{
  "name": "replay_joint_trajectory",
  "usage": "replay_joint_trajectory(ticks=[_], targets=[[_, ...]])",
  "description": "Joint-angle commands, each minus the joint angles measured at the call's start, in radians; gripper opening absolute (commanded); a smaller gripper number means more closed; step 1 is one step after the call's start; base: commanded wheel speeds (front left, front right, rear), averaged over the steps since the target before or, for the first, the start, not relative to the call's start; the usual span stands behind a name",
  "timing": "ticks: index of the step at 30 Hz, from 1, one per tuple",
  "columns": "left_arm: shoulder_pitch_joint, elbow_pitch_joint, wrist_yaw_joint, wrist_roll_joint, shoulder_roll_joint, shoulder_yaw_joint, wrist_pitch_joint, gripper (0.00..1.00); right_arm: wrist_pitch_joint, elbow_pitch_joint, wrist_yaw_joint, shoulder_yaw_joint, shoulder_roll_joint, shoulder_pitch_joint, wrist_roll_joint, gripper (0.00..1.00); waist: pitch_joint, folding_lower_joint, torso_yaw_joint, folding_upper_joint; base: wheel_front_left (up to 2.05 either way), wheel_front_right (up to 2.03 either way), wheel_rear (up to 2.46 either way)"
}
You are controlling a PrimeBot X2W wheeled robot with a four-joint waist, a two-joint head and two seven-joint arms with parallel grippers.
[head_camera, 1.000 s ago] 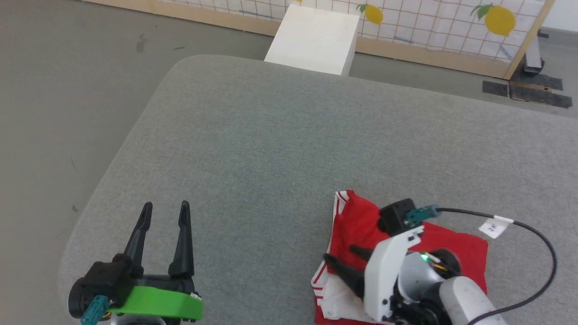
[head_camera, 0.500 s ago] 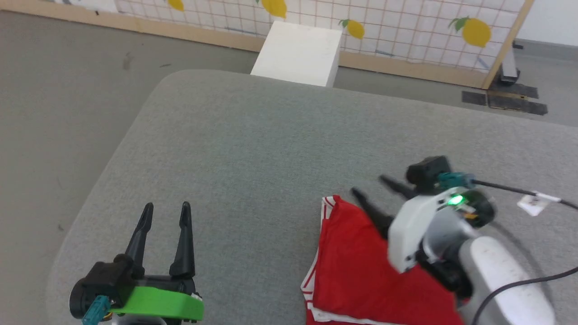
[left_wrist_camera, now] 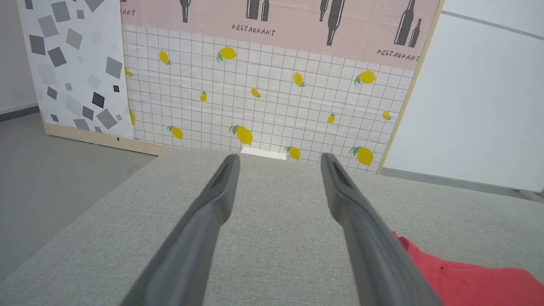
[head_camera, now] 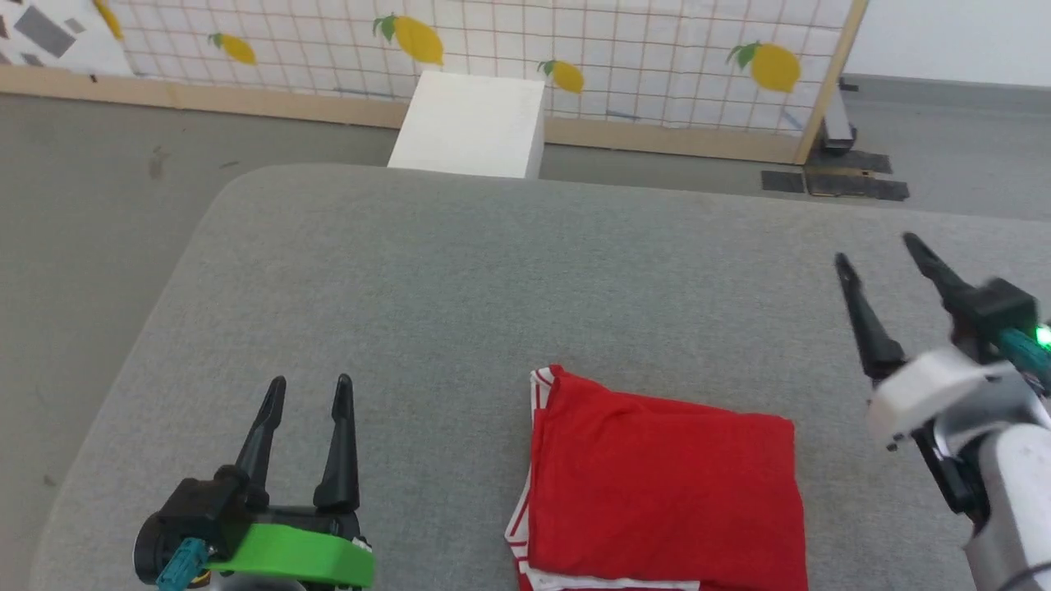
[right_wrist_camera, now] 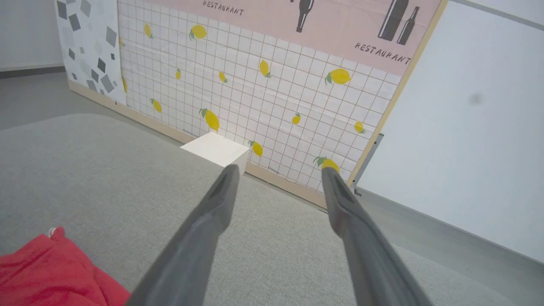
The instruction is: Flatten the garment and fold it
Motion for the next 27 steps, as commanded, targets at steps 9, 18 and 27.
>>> replay_joint_trajectory(ticks=[9, 18, 27], targets=[[-0.009, 0.011, -0.007, 0.017, 0.009, -0.022, -0.004, 1.0, -0.083, -0.174, -0.001, -0.168, 0.112, 0.221, -0.049, 1.0, 0.002, 0.0, -0.051, 0.0, 0.0, 0.0, 0.0], [-0.002, 0.053, -0.007, 0.04, 0.02, -0.059, -0.004, 1.0, -0.133, -0.244, -0.001, -0.186, 0.205, 0.382, -0.066, 1.0, 0.011, 0.0, -0.056, 0.0, 0.0, 0.0, 0.0], [-0.014, 0.058, -0.007, 0.048, 0.021, -0.06, -0.004, 1.0, -0.125, -0.23, -0.001, -0.176, 0.225, 0.405, -0.077, 1.0, 0.016, 0.0, -0.053, 0.0, 0.0, 0.0, 0.0]])
